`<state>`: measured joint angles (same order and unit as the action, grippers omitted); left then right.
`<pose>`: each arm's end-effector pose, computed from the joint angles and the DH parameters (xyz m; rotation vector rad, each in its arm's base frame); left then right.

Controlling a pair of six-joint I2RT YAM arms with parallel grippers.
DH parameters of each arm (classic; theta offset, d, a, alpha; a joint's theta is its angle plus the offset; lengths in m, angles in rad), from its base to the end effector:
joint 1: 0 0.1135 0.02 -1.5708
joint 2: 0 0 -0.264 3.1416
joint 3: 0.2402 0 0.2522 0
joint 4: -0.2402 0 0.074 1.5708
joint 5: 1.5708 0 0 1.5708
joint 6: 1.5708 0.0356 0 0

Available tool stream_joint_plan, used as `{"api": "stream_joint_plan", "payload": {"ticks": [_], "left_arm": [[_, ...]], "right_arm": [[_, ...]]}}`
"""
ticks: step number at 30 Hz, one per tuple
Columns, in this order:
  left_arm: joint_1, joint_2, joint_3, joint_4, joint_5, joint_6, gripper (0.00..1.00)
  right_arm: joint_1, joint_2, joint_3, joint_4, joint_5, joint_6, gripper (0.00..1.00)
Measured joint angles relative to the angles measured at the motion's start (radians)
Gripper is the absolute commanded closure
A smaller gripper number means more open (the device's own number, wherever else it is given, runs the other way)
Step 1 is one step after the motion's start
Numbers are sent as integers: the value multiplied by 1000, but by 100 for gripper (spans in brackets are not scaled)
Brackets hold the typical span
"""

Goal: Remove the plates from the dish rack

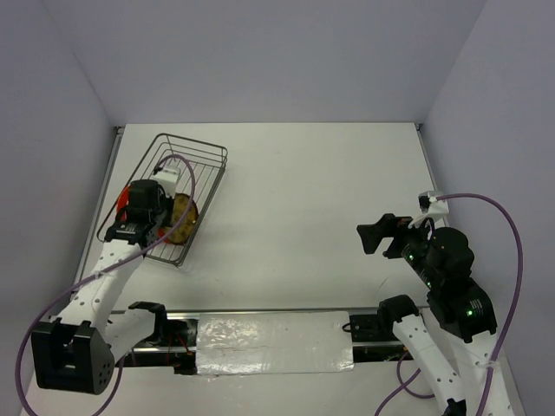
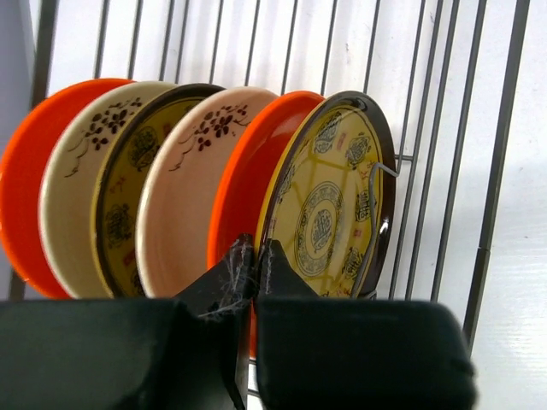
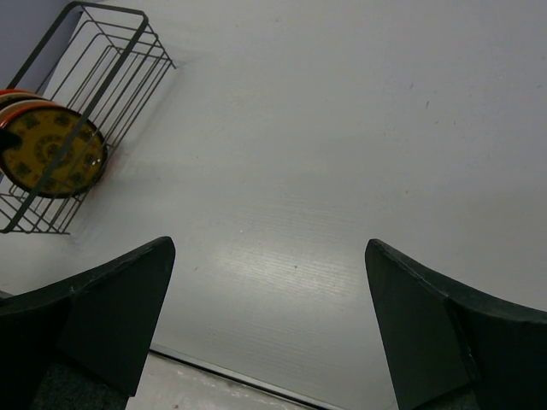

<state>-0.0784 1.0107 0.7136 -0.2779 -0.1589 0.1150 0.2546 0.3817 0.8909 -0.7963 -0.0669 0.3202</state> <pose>0.2229 -0.0119 0.2635 0.1145 2.1407 0.1918 0.0620 0.0186 0.3526 0.0147 1.8826 0.4591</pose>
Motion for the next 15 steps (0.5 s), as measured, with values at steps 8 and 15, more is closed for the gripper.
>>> {"api": "stream_joint_plan", "payload": {"ticks": [8,15], "left_arm": [[13,-93,171,-121,-19,40,100],[14,-195,456,-203,224,45,100]], "right_arm": [[0,1,0,11,15,8,0],[3,122,-127,415,-195,110,0]]}}
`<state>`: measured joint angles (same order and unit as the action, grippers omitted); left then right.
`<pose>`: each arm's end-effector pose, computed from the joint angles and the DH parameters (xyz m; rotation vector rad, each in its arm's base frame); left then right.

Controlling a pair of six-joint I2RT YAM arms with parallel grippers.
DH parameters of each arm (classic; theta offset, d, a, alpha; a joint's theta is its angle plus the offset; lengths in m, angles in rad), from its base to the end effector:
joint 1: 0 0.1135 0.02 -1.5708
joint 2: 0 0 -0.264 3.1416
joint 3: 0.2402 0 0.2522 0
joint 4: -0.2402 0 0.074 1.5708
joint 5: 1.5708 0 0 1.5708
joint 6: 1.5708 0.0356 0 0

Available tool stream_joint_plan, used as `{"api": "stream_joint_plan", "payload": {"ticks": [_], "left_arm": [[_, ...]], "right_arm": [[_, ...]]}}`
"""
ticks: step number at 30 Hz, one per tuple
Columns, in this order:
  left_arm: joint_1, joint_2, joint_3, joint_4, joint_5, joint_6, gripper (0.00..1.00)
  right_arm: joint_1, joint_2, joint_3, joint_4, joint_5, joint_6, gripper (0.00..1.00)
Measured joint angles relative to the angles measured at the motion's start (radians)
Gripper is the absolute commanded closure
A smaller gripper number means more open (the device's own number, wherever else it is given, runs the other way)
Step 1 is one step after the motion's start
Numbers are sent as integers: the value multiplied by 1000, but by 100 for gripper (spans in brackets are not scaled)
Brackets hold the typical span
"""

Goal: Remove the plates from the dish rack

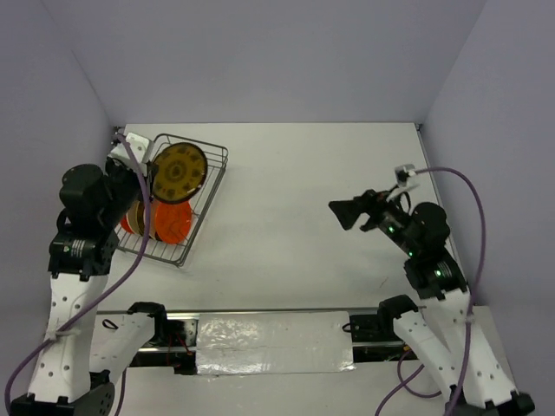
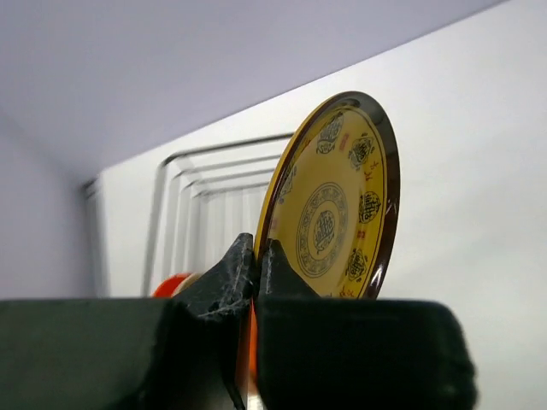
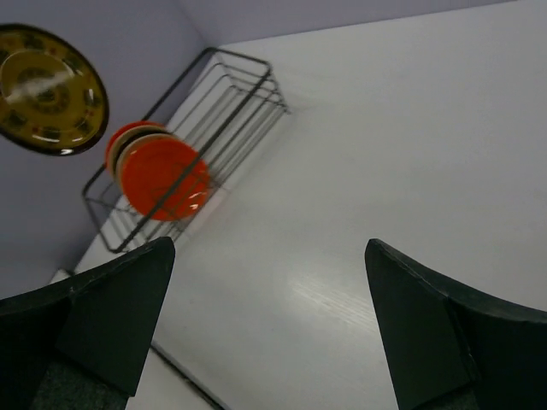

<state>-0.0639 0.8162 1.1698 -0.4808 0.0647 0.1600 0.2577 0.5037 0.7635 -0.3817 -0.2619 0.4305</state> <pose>0.1564 -0.0123 0.4331 0.2376 1.6810 0.0169 0.1115 0.0389 0.3487 -0.0516 1.7424 0.7316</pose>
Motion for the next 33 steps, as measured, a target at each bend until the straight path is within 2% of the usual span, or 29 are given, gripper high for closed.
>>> {"api": "stream_joint_plan", "payload": {"ticks": [3,5,8,12,18,23,24,25,26,27,28,29,30,31,33], "left_arm": [[-1,-26,49,-37,232,0,100],[-5,-28,68,-67,380,-8,100],[-5,31,102,-110,536,-34,100],[-5,130,134,-134,641,-63,100],[-5,167,105,-146,665,-90,100],[-5,151,86,-137,693,-98,99],[-5,151,84,-134,698,-107,96],[-5,152,82,-130,701,-112,94],[-5,154,80,-126,700,-116,92],[-5,158,79,-124,698,-117,85],[-3,164,79,-121,692,-118,76],[-2,172,79,-118,684,-120,60],[-3,180,79,-113,673,-122,15],[-3,190,79,-107,655,-134,1],[-5,206,80,-102,590,-161,1]], "right_arm": [[68,190,-51,293,-146,69,0],[172,334,-35,442,-187,74,0],[316,506,18,551,-195,50,0],[408,629,63,690,-188,41,1],[415,719,61,891,-187,71,8],[431,780,97,967,-192,90,31],[440,810,123,972,-199,93,35],[446,842,149,975,-206,97,45],[454,872,173,978,-216,101,50],[462,900,196,981,-226,106,60],[470,922,213,983,-232,108,80],[476,937,221,991,-240,116,93],[480,943,224,993,-238,121,100],[484,945,224,986,-224,129,100],[481,943,224,946,-172,150,100]]}}
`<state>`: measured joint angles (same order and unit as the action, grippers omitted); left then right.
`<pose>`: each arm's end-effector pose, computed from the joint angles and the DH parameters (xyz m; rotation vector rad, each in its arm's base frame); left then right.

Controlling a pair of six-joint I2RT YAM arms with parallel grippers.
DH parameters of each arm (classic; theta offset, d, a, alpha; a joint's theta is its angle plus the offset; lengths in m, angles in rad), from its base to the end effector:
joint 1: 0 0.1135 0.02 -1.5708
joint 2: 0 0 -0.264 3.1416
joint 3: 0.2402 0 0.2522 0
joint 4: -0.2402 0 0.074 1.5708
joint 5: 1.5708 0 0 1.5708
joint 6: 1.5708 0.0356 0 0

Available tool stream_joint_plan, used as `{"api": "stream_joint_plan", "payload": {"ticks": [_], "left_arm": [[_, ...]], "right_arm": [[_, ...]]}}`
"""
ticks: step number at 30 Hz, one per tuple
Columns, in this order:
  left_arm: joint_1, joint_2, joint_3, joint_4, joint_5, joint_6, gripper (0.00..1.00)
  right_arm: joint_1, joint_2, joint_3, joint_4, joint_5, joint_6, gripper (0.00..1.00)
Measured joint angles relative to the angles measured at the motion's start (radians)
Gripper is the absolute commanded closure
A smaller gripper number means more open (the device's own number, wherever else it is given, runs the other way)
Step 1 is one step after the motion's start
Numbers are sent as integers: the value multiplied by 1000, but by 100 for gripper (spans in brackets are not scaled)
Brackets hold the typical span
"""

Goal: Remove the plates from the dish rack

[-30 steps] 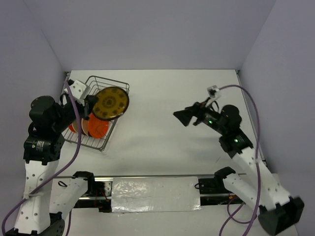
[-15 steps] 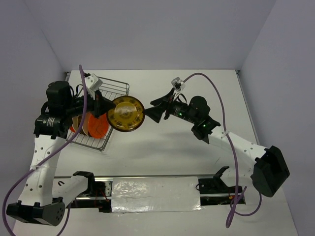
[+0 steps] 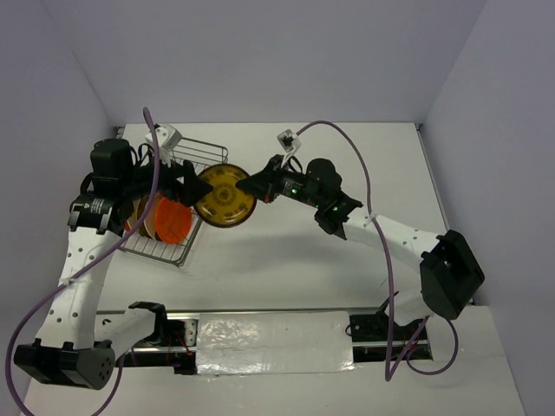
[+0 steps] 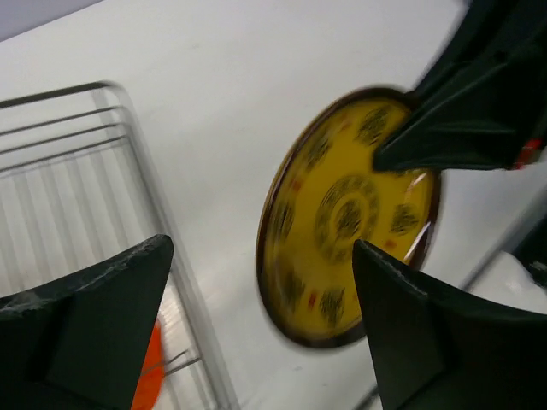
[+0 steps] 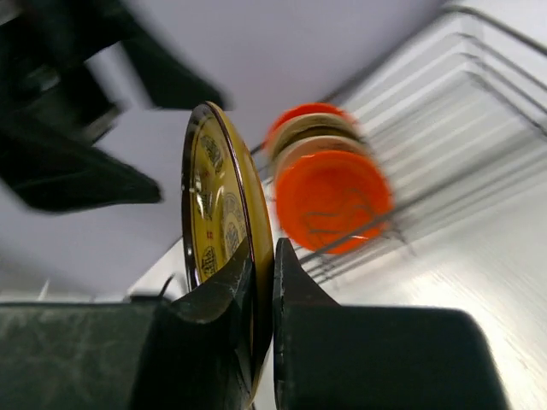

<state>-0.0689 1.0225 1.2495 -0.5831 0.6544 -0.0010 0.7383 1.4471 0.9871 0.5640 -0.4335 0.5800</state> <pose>0.2014 -0.0356 0.4167 0.5004 1.8397 -0.6745 0.2409 0.2394 0.3315 -0.5134 1.5554 1.3585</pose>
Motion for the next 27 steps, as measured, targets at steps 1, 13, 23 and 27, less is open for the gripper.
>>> {"api": "stream_joint_plan", "payload": {"ticks": [1,13,23,27], "left_arm": [[-1,8,2,-4,-59,-4,1],[0,3,-37,-93,-663,104,0],[0,-49,-108,-168,-693,216,6],[0,-11,-142,-171,-703,238,10]], "right_arm": [[-7,-1,0,-38,53,18,100],[-475,400,9,-245,294,163,100],[-516,528,177,-363,256,137,0],[-462,472,192,-582,497,132,0]]}}
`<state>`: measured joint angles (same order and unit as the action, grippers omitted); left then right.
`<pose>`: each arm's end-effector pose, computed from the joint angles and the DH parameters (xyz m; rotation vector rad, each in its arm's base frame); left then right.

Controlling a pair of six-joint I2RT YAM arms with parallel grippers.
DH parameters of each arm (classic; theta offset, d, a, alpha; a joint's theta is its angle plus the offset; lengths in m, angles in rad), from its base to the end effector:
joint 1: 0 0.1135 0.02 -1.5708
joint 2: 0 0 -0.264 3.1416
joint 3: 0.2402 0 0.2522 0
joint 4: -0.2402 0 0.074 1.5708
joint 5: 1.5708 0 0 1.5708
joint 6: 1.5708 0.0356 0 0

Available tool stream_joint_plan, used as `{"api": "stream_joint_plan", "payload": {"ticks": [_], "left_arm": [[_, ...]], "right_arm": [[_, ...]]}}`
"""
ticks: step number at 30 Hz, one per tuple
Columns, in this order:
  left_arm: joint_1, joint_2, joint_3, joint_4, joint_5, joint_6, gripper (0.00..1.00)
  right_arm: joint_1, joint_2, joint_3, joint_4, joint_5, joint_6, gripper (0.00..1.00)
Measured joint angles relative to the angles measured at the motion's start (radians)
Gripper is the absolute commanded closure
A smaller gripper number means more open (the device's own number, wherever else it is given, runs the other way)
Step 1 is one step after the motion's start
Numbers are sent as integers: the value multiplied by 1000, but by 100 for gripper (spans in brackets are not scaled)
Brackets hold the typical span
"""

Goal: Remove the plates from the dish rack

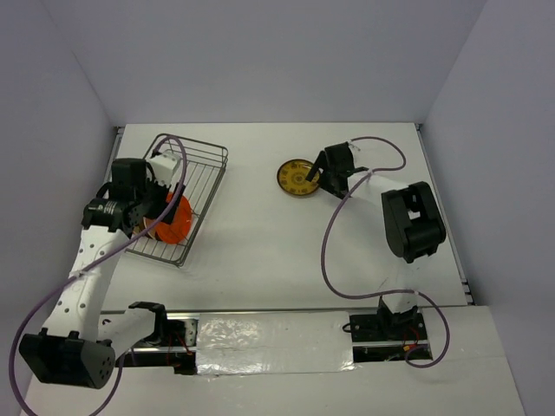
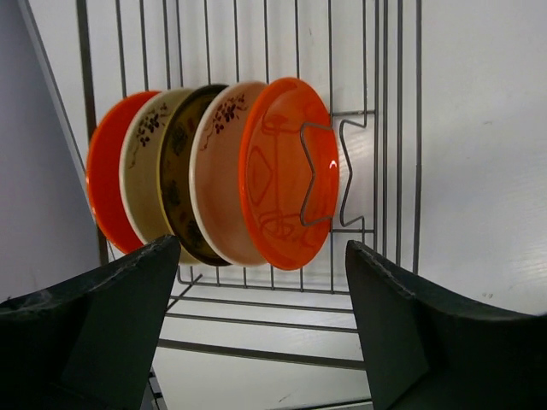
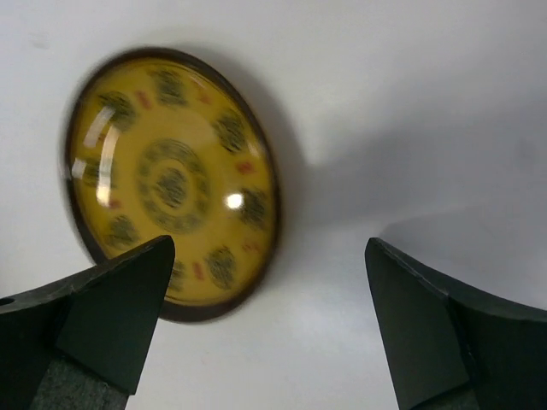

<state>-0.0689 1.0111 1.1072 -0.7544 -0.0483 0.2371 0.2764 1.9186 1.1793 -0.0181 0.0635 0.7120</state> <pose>0.2042 -0.0124 0.3534 0.3140 2.2099 0.1457 0.3960 0.1100 0.1657 0.5425 2.3014 0.4169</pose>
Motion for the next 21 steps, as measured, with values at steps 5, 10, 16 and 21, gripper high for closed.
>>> {"api": "stream_joint_plan", "payload": {"ticks": [5,10,16,21], "left_arm": [[0,86,-34,23,-51,1,29],[0,163,-69,71,-89,-1,43],[0,215,-115,132,-117,-5,62],[4,246,-122,185,-164,-11,88]], "right_arm": [[73,-171,-60,-189,229,-10,0],[127,-378,-176,-216,307,-43,0],[163,-429,-220,-219,334,-71,0],[203,-467,-244,-245,341,-82,0]]}}
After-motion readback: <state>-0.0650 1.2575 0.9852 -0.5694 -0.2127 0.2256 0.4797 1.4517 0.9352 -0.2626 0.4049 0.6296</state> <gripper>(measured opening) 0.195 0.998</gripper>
